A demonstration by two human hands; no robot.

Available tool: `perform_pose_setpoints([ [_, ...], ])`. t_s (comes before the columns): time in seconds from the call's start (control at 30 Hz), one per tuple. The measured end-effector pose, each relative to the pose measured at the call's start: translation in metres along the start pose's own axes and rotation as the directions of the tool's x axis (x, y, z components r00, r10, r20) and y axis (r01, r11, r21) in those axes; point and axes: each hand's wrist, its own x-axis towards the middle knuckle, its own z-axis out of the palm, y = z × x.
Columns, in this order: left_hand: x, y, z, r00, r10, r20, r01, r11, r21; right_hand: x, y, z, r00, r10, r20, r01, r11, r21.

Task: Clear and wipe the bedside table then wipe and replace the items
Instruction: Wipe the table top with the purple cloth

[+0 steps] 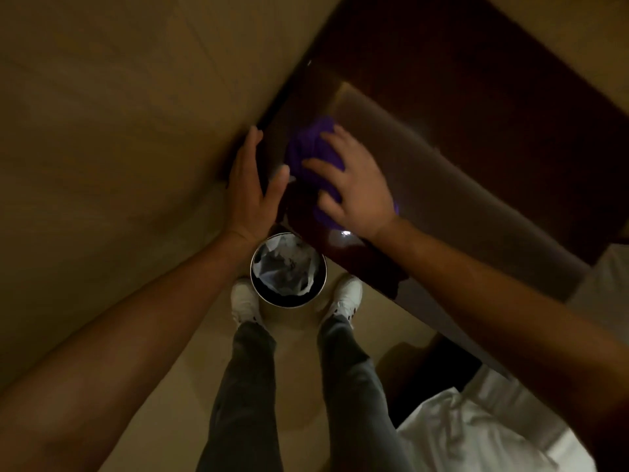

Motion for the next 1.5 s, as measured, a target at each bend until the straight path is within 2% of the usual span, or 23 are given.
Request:
perform_pose_setpoints([
  [0.2,0.000,0.009,-0.012,0.993,-0.054,0.107,0.062,0.995,-0.077,-0.045,-0.046,0.026,0.986,0.132,-0.100,-0.124,0.989,0.076],
  [0.3,0.001,0.007,-0.017,0.982,-0.065,0.176,0.077,0.995,-0.058,-0.053,-0.064,0.033,0.968,0.219,-0.125,-0.202,0.970,0.135],
  [0.5,0.010,0.007,-0.017,0.970,-0.158,0.186,0.174,0.982,-0.074,-0.070,-0.102,0.040,0.943,0.303,-0.135,-0.255,0.922,0.292],
  [0.57,0.009,0.013,-0.016,0.975,-0.120,0.188,0.118,0.993,0.021,-0.077,-0.114,0.040,0.933,0.317,-0.169,-0.244,0.905,0.349],
  [0.63,0.007,0.026,-0.009,0.976,0.029,0.215,-0.061,0.988,0.144,-0.088,-0.118,0.032,0.901,0.378,-0.213,-0.270,0.873,0.406],
  [0.7,0.009,0.043,0.005,0.948,0.160,0.276,-0.220,0.955,0.200,-0.104,-0.110,0.015,0.849,0.457,-0.265,-0.315,0.841,0.440],
  [0.83,0.023,0.087,0.053,0.901,0.251,0.354,-0.335,0.921,0.197,-0.139,-0.058,-0.041,0.688,0.619,-0.379,-0.400,0.759,0.514],
  [1.0,0.025,0.125,0.116,0.884,0.223,0.410,-0.345,0.904,0.253,-0.186,0.052,-0.118,0.332,0.794,-0.509,-0.510,0.605,0.611],
  [1.07,0.025,0.131,0.135,0.881,0.200,0.429,-0.353,0.881,0.314,-0.200,0.100,-0.144,0.240,0.814,-0.529,-0.571,0.559,0.602],
  [1.17,0.023,0.128,0.150,0.885,0.173,0.432,-0.365,0.833,0.415,-0.204,0.174,-0.169,0.179,0.800,-0.573,-0.652,0.532,0.539],
  [1.23,0.021,0.125,0.155,0.885,0.182,0.429,-0.385,0.805,0.452,-0.205,0.217,-0.177,0.116,0.834,-0.540,-0.708,0.450,0.544],
  [1.3,0.022,0.124,0.163,0.899,0.176,0.400,-0.364,0.808,0.463,-0.204,0.247,-0.177,0.080,0.891,-0.447,-0.765,0.342,0.546],
  [1.37,0.020,0.122,0.165,0.907,0.187,0.377,-0.357,0.816,0.455,-0.204,0.256,-0.166,0.106,0.908,-0.406,-0.829,0.306,0.468],
  [1.5,0.020,0.118,0.169,0.915,0.198,0.351,-0.345,0.835,0.429,-0.186,0.260,-0.151,0.202,0.867,-0.456,-0.882,0.363,0.300],
])
